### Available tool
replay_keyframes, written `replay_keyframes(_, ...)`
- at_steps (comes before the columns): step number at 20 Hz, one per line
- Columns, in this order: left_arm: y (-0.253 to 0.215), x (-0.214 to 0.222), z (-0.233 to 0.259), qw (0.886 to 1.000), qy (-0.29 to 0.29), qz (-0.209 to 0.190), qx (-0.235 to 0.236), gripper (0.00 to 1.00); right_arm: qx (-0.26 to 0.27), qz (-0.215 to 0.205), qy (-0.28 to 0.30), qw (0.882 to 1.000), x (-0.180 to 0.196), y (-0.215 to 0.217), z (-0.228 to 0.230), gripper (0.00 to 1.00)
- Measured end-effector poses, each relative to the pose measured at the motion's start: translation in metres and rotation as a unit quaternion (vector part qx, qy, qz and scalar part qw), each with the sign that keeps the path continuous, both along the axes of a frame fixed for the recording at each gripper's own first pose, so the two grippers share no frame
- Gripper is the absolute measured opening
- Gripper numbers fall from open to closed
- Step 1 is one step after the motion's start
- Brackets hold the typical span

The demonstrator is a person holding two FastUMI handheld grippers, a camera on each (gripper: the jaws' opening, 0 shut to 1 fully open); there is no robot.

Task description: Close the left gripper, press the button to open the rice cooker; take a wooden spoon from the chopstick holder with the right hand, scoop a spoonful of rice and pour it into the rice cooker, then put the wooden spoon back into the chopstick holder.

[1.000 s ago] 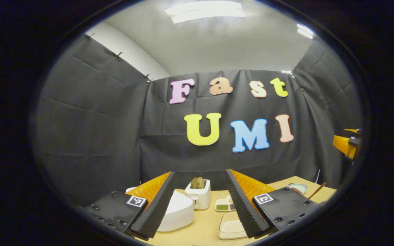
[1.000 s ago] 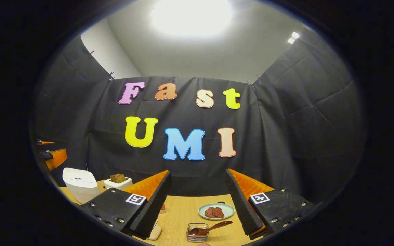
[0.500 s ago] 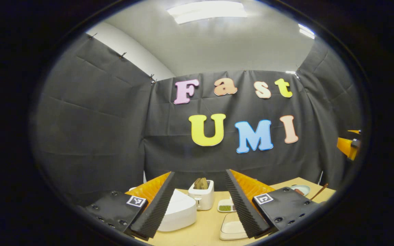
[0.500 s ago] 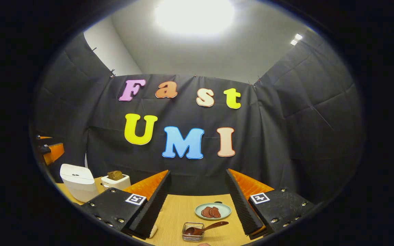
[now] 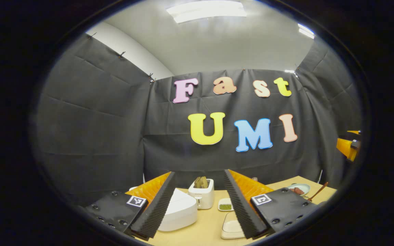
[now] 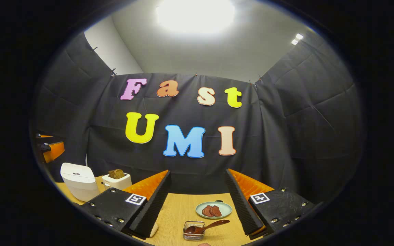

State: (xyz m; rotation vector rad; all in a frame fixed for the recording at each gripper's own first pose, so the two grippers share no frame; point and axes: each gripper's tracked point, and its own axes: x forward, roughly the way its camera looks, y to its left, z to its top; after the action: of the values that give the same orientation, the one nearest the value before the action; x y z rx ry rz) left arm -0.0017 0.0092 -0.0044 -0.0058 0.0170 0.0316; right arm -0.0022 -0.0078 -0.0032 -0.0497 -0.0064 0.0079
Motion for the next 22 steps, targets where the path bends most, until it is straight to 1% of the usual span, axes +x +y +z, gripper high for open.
replay_keyframes(2, 0.004, -0.001, 0.002, 1.0, -0.002, 0.001, 0.007, 0.89, 0.0, -0.002, -0.001, 1.0, 0.0, -0.001, 0.0, 0.95)
replay_keyframes(7, 0.001, -0.001, 0.003, 1.0, -0.01, -0.008, 0.012, 0.59, 0.004, -0.001, 0.004, 1.0, -0.001, 0.001, -0.004, 0.95)
replay_keyframes(8, -0.003, 0.001, 0.002, 1.0, -0.007, -0.017, 0.013, 0.44, 0.004, 0.0, 0.006, 1.0, 0.0, 0.003, -0.005, 0.95)
replay_keyframes(9, -0.002, 0.0, -0.001, 1.0, -0.006, -0.015, 0.015, 0.44, 0.004, 0.001, 0.007, 1.0, -0.001, 0.004, -0.007, 0.95)
replay_keyframes(10, 0.0, -0.003, 0.0, 1.0, -0.007, -0.018, 0.014, 0.41, 0.004, 0.004, 0.009, 1.0, -0.001, 0.007, -0.007, 0.95)
replay_keyframes(11, 0.0, -0.003, 0.002, 1.0, -0.008, -0.018, 0.014, 0.27, 0.003, 0.007, 0.011, 1.0, -0.002, 0.009, -0.008, 0.95)
replay_keyframes(12, -0.001, -0.003, 0.0, 1.0, -0.008, -0.023, 0.013, 0.21, 0.003, 0.007, 0.012, 1.0, -0.002, 0.01, -0.008, 0.95)
replay_keyframes(13, -0.003, -0.001, -0.003, 1.0, -0.008, -0.025, 0.015, 0.17, 0.002, 0.006, 0.012, 1.0, -0.002, 0.01, -0.007, 0.95)
replay_keyframes(14, 0.008, 0.001, -0.002, 1.0, -0.011, -0.01, 0.018, 0.17, 0.002, 0.005, 0.012, 1.0, -0.002, 0.011, -0.006, 0.95)
replay_keyframes(15, 0.014, -0.003, -0.004, 1.0, -0.011, -0.003, 0.017, 0.09, 0.002, 0.004, 0.011, 1.0, -0.004, 0.013, -0.006, 0.95)
replay_keyframes(16, 0.016, 0.001, -0.01, 1.0, -0.005, -0.003, 0.013, 0.09, 0.001, 0.002, 0.01, 1.0, -0.005, 0.014, -0.005, 0.95)
replay_keyframes(20, 0.044, 0.011, -0.024, 1.0, 0.011, 0.014, 0.01, 0.08, -0.003, -0.006, 0.012, 1.0, -0.008, 0.018, -0.006, 0.95)
replay_keyframes(21, 0.052, 0.017, -0.026, 1.0, 0.013, 0.019, 0.009, 0.1, -0.003, -0.008, 0.012, 1.0, -0.009, 0.019, -0.007, 0.95)
replay_keyframes(22, 0.06, 0.024, -0.028, 1.0, 0.015, 0.022, 0.007, 0.08, -0.004, -0.012, 0.012, 1.0, -0.01, 0.019, -0.007, 0.95)
